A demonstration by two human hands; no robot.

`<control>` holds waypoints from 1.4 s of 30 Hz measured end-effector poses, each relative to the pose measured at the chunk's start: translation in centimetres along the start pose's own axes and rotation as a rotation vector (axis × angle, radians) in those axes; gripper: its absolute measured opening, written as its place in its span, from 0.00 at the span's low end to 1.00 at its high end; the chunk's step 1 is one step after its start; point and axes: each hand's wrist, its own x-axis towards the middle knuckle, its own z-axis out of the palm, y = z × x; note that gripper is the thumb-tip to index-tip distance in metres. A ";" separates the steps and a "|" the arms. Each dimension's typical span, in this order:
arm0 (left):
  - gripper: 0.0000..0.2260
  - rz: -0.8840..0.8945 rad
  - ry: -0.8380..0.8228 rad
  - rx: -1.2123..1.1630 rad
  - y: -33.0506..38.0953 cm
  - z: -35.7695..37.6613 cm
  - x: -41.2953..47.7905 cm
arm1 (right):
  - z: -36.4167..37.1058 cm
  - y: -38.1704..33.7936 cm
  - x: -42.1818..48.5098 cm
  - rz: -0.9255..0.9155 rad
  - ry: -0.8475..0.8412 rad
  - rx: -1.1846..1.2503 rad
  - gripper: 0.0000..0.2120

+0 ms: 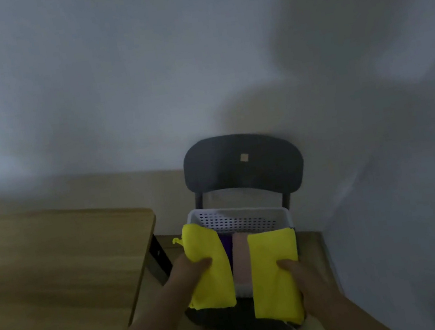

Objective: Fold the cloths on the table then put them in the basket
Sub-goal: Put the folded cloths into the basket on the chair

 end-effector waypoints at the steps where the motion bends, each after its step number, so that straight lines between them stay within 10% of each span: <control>1: 0.27 -0.017 -0.016 0.000 0.6 -0.1 1.4 | 0.3 -0.5 1.2 0.001 0.003 -0.004 0.29; 13: 0.34 -0.063 -0.239 0.274 3.0 2.8 13.2 | 1.1 -3.0 12.7 0.104 0.035 -0.122 0.26; 24: 0.27 -0.373 -0.095 -0.149 -1.9 3.8 17.7 | 0.5 0.4 19.6 0.450 -0.039 0.132 0.06; 42: 0.17 -0.622 -0.086 -0.119 -1.9 3.4 18.8 | 2.7 3.3 23.2 0.364 0.001 -0.031 0.21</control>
